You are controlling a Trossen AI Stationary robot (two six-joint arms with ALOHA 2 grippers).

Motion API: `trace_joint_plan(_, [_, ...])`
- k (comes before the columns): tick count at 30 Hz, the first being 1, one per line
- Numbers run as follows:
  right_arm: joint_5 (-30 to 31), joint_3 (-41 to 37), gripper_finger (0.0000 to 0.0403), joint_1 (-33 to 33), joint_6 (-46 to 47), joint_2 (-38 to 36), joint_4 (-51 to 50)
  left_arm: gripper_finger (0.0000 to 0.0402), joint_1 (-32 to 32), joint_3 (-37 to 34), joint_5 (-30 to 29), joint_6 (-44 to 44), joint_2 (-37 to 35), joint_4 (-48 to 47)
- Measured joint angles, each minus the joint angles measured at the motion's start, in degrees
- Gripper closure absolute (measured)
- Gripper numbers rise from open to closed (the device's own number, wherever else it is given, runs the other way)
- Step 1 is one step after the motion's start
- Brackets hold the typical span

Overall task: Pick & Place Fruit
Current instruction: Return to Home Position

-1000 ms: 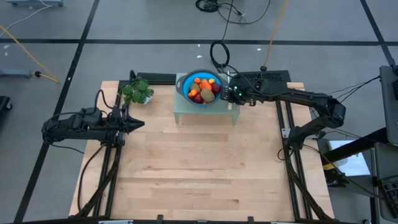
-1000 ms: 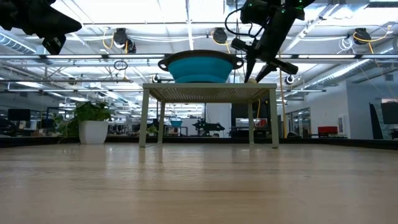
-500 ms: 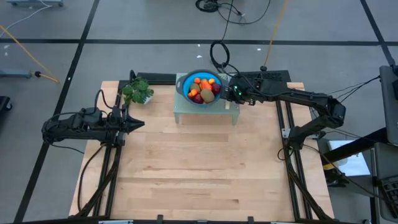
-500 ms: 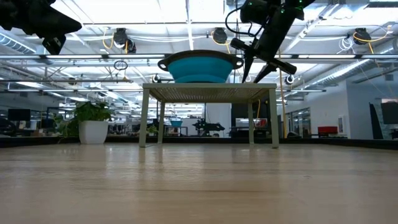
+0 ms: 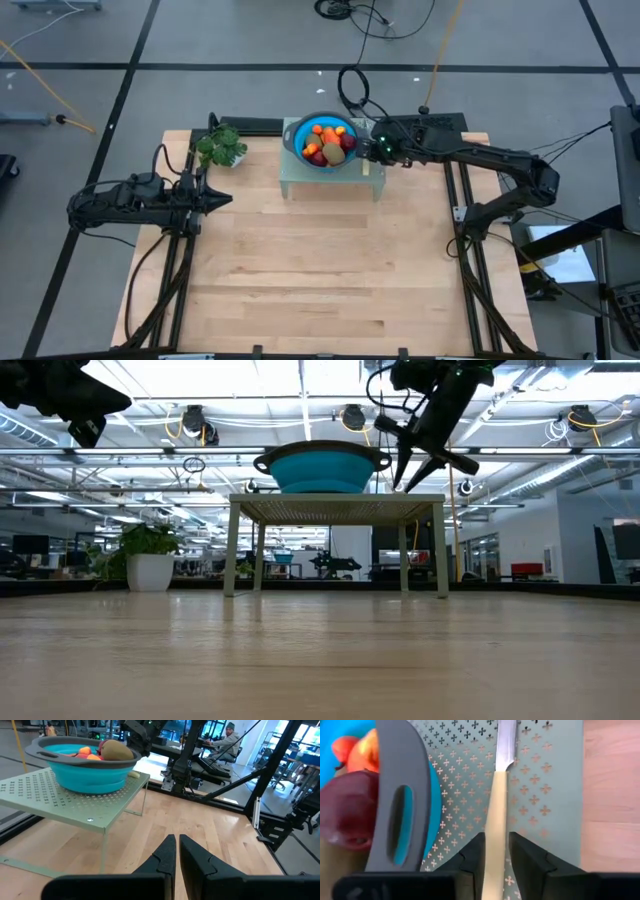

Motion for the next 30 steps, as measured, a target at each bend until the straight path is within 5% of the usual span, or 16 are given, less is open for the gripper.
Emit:
trace_joint_plan(13, [5.6, 0.0, 0.0399, 5.3, -4.9, -8.5, -2.6, 0.0380, 0.0, 0.0, 0.0, -0.1, 0.0, 0.1])
trace_joint_plan(30, [15.3, 0.0, 0.0402, 14.8, -25.7, -17.8, -4.2, 0.0380, 0.0, 0.0, -0.2, -0.9, 0.0, 0.1])
